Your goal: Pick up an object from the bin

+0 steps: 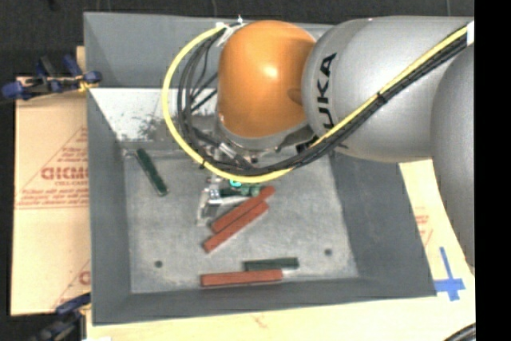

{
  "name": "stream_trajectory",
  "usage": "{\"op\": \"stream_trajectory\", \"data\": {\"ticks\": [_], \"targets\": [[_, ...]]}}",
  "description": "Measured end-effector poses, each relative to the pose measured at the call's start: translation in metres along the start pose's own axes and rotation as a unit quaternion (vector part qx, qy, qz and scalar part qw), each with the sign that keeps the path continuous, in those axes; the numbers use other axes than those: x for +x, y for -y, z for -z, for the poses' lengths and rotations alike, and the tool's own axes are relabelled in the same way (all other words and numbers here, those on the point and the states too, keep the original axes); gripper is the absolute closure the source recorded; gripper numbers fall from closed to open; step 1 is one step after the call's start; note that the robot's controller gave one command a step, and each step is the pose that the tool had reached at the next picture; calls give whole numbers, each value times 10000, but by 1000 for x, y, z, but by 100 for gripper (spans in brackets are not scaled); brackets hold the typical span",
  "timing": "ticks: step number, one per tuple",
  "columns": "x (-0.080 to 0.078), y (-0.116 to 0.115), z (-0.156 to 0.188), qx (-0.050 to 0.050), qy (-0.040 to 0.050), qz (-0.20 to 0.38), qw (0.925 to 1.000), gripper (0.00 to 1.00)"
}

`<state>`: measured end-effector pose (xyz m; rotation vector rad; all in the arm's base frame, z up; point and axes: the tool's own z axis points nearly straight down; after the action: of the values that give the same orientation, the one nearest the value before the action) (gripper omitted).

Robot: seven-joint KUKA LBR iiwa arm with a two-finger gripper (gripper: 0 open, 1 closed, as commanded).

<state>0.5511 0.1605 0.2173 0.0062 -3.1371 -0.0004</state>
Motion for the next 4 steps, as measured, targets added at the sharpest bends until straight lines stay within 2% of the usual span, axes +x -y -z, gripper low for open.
{"op": "stream_trajectory", "data": {"ticks": [1,2,3,4], "targets": [[-2,1,4,-6,37,-19,10000,0],[-2,1,4,-5,35,-11,10000,0],[-4,-26,35,22,8,401,9992,0],[10,-19,29,-34,96,806,9967,0]]}}
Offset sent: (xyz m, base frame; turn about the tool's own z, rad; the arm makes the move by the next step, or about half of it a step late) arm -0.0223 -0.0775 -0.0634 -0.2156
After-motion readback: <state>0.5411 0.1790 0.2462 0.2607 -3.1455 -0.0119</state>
